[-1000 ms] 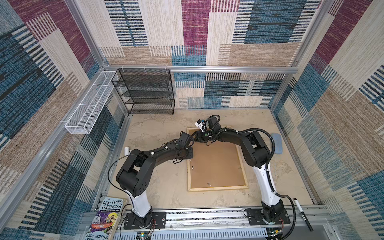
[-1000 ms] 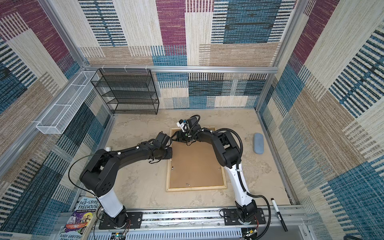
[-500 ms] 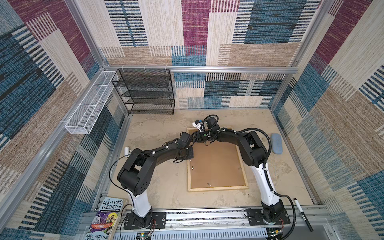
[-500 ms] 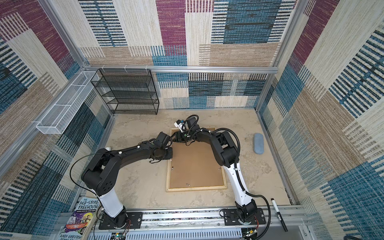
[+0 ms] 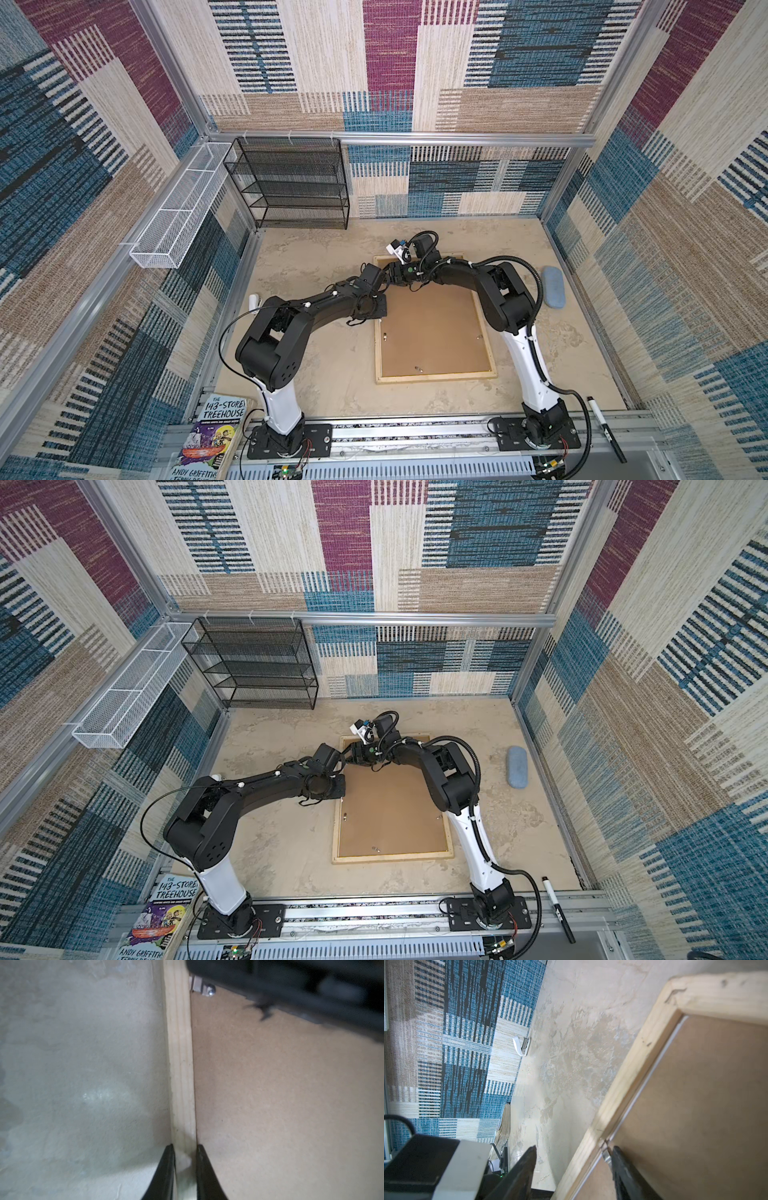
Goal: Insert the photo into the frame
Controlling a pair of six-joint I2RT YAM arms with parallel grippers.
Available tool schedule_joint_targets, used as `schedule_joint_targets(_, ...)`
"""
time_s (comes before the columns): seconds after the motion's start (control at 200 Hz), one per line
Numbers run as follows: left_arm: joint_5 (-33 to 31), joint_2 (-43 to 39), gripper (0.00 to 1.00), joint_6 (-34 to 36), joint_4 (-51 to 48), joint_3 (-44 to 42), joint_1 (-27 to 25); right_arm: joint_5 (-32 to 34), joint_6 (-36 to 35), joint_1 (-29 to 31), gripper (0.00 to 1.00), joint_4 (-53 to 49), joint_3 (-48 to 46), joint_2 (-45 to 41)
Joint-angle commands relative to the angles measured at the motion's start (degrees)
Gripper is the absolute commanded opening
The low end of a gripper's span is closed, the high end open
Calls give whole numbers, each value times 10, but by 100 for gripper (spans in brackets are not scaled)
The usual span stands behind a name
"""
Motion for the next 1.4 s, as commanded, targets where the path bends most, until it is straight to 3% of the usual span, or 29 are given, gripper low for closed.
schedule_joint_targets(0.0, 0, 13, 8, 25, -2, -8, 1, -18, 66, 2, 60, -40, -10, 2)
schedule_joint_targets(0.376, -3, 11, 7, 31, 2, -11, 1, -26, 107, 2, 60, -36, -15, -16)
schedule_joint_targets(0.756, 2, 7, 6, 37, 3, -14, 1, 7, 137, -9, 60, -14, -11, -7)
schedule_joint_targets(1.397, 12, 7, 5, 44, 8, -11, 1, -8, 140, -8, 60, -16, 10, 20)
